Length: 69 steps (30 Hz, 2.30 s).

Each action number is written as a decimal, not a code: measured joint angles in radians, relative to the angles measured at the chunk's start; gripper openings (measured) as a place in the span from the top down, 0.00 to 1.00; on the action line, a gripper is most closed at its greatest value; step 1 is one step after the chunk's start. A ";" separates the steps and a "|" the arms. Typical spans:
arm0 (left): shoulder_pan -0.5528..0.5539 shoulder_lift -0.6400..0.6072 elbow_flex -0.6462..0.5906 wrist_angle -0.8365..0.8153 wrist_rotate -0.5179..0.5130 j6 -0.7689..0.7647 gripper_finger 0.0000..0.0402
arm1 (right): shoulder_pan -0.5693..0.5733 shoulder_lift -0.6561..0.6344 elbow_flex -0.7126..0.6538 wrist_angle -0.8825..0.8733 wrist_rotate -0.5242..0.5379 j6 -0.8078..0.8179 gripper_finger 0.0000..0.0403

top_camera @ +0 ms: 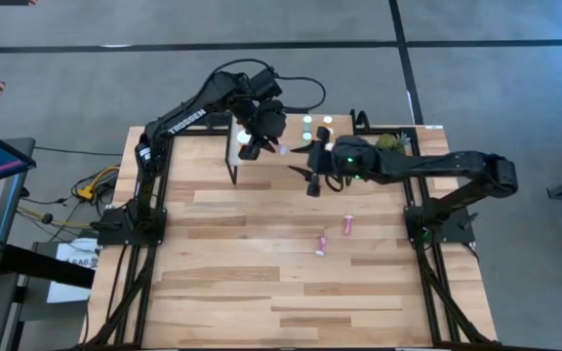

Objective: Pick and place medicine bottles onto shelf by color
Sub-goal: Put the bottom right pink pill bottle on the shelf

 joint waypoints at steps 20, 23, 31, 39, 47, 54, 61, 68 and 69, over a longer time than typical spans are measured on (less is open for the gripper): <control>-0.002 0.002 0.000 -0.009 -0.015 -0.007 0.79 | -0.026 0.092 0.092 -0.009 0.038 0.003 0.43; -0.003 0.002 0.000 -0.011 -0.014 -0.007 0.79 | -0.026 0.079 0.092 -0.016 0.040 0.006 0.43; -0.002 0.002 0.000 -0.011 0.000 -0.009 0.79 | -0.036 0.097 0.092 -0.013 0.040 0.008 0.43; -0.014 0.002 0.000 -0.008 -0.009 -0.009 0.79 | -0.055 0.098 0.092 0.000 0.039 0.029 0.43; -0.021 0.002 0.000 -0.009 -0.010 -0.002 0.79 | -0.055 0.098 0.092 0.000 0.031 0.029 0.43; -0.021 0.002 0.000 -0.006 -0.009 -0.002 0.79 | -0.055 0.098 0.092 -0.002 0.031 0.029 0.43; -0.023 0.002 0.000 0.033 0.005 -0.007 0.79 | -0.054 0.098 0.092 -0.003 0.027 0.029 0.43; -0.022 0.002 0.000 0.032 0.014 -0.006 0.79 | -0.054 0.098 0.092 -0.003 0.028 0.029 0.43; -0.022 0.002 0.000 0.032 0.014 -0.006 0.79 | -0.054 0.098 0.092 -0.003 0.028 0.029 0.43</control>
